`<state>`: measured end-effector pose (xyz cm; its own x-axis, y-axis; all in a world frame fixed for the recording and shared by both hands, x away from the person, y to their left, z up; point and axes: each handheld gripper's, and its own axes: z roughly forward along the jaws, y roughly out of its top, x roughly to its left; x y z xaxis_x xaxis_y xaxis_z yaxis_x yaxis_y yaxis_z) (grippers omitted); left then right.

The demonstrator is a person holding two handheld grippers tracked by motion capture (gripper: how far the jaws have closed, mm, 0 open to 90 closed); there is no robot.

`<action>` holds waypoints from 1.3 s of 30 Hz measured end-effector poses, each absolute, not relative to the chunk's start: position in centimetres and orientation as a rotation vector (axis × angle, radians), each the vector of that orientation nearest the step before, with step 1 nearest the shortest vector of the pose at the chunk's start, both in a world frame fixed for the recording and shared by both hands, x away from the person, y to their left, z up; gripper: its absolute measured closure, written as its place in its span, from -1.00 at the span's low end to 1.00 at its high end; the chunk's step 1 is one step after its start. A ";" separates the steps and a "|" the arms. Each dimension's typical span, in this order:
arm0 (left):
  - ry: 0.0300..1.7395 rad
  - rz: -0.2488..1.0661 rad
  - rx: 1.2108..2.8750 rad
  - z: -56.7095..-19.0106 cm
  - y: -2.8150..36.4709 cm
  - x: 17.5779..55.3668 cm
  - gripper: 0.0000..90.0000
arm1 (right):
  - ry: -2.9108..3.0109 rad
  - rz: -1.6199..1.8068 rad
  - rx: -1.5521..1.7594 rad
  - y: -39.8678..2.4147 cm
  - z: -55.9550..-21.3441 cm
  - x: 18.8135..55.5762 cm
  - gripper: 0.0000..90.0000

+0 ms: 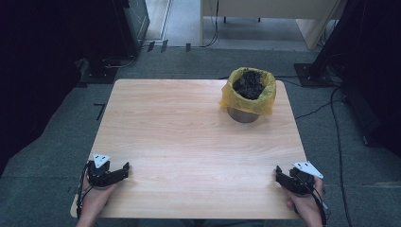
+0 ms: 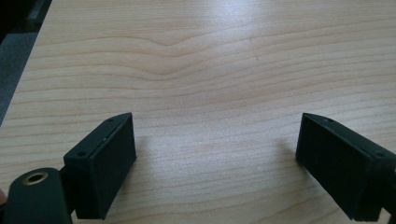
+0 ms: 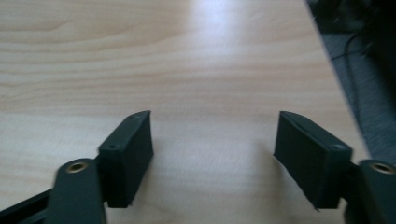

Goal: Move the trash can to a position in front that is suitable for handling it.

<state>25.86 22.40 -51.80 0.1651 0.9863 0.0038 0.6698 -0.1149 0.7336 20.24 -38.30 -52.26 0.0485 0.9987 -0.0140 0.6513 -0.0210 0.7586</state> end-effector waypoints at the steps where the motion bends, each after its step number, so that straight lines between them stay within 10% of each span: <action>1: 1.567 0.688 1.854 -51.8 22.4 25.9 -0.74 | 1.664 0.749 1.735 -38.3 -52.3 20.2 -0.34; 30: 1.579 0.657 1.799 -51.5 22.3 26.5 -0.49 | 1.513 0.773 1.651 -35.2 -49.5 38.2 -0.39; 39: 1.567 0.604 1.772 -51.4 21.8 26.7 -0.36 | 1.450 0.827 1.631 -35.3 -49.9 40.0 0.34</action>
